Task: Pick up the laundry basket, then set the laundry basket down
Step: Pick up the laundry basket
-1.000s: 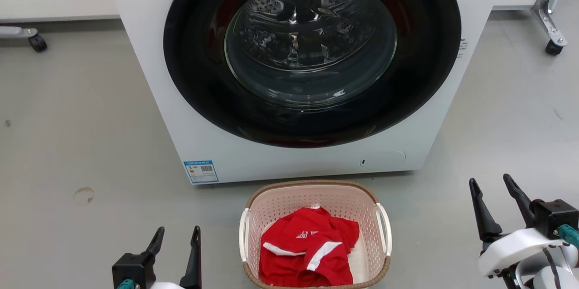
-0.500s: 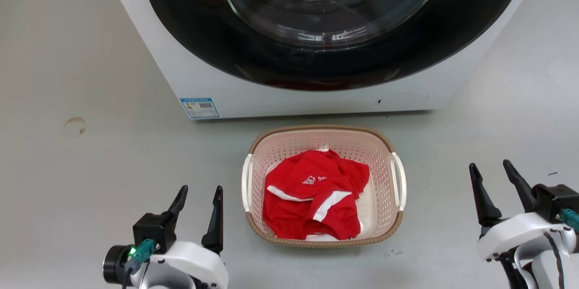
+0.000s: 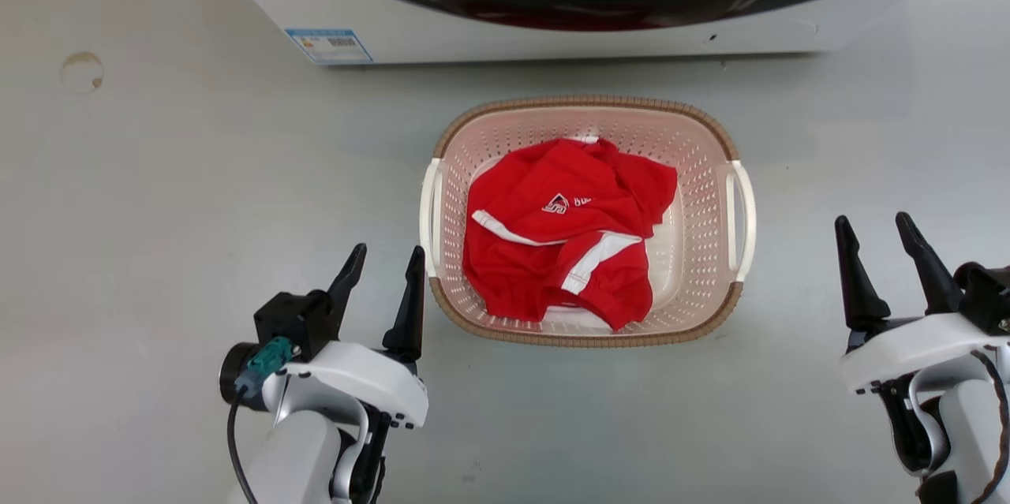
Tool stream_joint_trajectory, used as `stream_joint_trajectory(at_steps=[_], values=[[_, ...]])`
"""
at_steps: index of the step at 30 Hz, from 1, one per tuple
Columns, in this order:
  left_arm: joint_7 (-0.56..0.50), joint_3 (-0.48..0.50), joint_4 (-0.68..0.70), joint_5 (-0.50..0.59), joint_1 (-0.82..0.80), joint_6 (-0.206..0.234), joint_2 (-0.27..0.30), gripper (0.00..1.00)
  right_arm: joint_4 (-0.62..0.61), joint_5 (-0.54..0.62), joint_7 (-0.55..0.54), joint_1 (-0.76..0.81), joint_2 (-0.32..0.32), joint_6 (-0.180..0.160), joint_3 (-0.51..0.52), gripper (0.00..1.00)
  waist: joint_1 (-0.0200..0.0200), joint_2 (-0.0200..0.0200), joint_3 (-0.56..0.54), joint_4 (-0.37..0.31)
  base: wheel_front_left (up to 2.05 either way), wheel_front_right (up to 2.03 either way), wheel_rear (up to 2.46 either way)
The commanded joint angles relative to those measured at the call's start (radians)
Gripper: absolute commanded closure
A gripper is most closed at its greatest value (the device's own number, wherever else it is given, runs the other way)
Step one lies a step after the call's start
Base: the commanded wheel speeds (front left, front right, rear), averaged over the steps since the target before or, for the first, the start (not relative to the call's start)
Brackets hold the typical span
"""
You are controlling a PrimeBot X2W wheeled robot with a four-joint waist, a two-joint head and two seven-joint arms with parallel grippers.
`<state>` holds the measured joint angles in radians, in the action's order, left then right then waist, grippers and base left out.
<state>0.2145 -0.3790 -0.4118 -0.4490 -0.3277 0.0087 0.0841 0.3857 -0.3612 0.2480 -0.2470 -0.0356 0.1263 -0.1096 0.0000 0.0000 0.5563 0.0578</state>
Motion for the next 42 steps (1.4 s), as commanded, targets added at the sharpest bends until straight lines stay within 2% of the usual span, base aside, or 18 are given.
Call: stream_joint_trajectory(at_steps=[1, 10, 23, 31, 42], values=[[0.013, 0.024, -0.003, -0.005, -0.032, -0.011, 0.009, 0.00, -0.018, -0.009, 0.014, -0.015, -0.016, 0.004, -0.021, 0.00, 0.0000, 0.0000, 0.078, 0.011, 0.00, 0.00, 0.00], [0.039, 0.008, -0.171, -0.005, -0.188, -0.062, -0.013, 0.00, 0.036, -0.054, 0.014, -0.091, -0.018, 0.004, -0.064, 0.00, 0.0000, 0.0000, 0.200, 0.029, 0.00, 0.00, 0.00], [0.047, -0.006, -0.417, -0.047, -0.357, -0.123, -0.031, 0.00, 0.176, -0.141, 0.014, -0.224, -0.019, 0.004, -0.138, 0.00, 0.0000, 0.0000, 0.264, 0.040, 0.00, 0.00, 0.00], [0.047, -0.033, -0.504, -0.051, -0.448, -0.137, -0.033, 0.00, 0.255, -0.175, 0.014, -0.310, -0.018, 0.004, -0.186, 0.00, 0.0000, 0.0000, 0.301, 0.031, 0.00, 0.00, 0.00], [0.047, -0.135, -0.644, -0.112, -0.588, -0.139, -0.034, 0.00, 0.372, -0.272, 0.014, -0.434, -0.016, 0.004, -0.309, 0.00, 0.0000, 0.0000, 0.366, 0.013, 0.00, 0.00, 0.00]])
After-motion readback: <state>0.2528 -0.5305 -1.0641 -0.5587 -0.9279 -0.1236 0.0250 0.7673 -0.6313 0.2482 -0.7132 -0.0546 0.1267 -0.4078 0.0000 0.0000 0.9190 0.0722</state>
